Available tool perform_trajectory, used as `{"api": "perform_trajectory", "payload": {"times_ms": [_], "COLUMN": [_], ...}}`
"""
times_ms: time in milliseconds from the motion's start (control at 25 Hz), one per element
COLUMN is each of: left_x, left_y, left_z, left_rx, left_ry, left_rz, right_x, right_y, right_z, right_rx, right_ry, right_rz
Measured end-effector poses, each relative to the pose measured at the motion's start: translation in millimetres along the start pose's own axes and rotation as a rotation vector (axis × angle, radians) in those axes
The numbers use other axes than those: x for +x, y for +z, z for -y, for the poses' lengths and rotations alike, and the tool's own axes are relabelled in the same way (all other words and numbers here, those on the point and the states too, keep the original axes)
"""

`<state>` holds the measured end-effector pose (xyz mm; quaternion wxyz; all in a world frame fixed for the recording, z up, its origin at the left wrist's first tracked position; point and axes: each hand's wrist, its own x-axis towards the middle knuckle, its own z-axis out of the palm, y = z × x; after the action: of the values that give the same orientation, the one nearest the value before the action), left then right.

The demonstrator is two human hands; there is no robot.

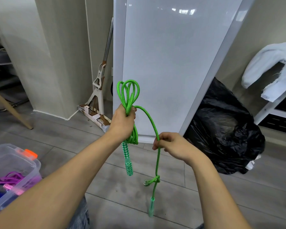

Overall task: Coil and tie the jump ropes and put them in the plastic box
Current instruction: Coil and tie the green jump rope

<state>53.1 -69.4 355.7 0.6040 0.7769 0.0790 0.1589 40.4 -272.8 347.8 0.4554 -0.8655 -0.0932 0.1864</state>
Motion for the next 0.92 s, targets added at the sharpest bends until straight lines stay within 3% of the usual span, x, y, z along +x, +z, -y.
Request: {"api": "perform_trajectory", "payload": {"times_ms": [240,440,560,720,920], "left_x": [4.4,11.7,16.8,14.2,2.8], "left_y": [-0.3,-12.1,-17.9,-15.4,-13.1], "left_z": [-2.2,-1.1,1.8,9.3,7.5], "left_rx": [-0.265,-0.339,-0.278,0.011,0.114], "left_ry": [-0.038,-0.074,-0.064,-0.063,-0.096], "left_rz": [-0.009,-0.154,-0.163,-0.005,0.246], "right_x": [18.6,32.6,38.8,40.9,22.9], "right_y": [26.3,61.8,62.8,39.7,14.0], "right_z": [-43.9,-84.3,-92.9,-60.7,-24.9], "right_rx": [-0.297,-0.501,-0.317,0.119,0.277], "right_ry": [0.143,0.199,0.229,0.135,-0.018], "right_rz": [0.289,0.271,0.146,-0.012,0.026]}}
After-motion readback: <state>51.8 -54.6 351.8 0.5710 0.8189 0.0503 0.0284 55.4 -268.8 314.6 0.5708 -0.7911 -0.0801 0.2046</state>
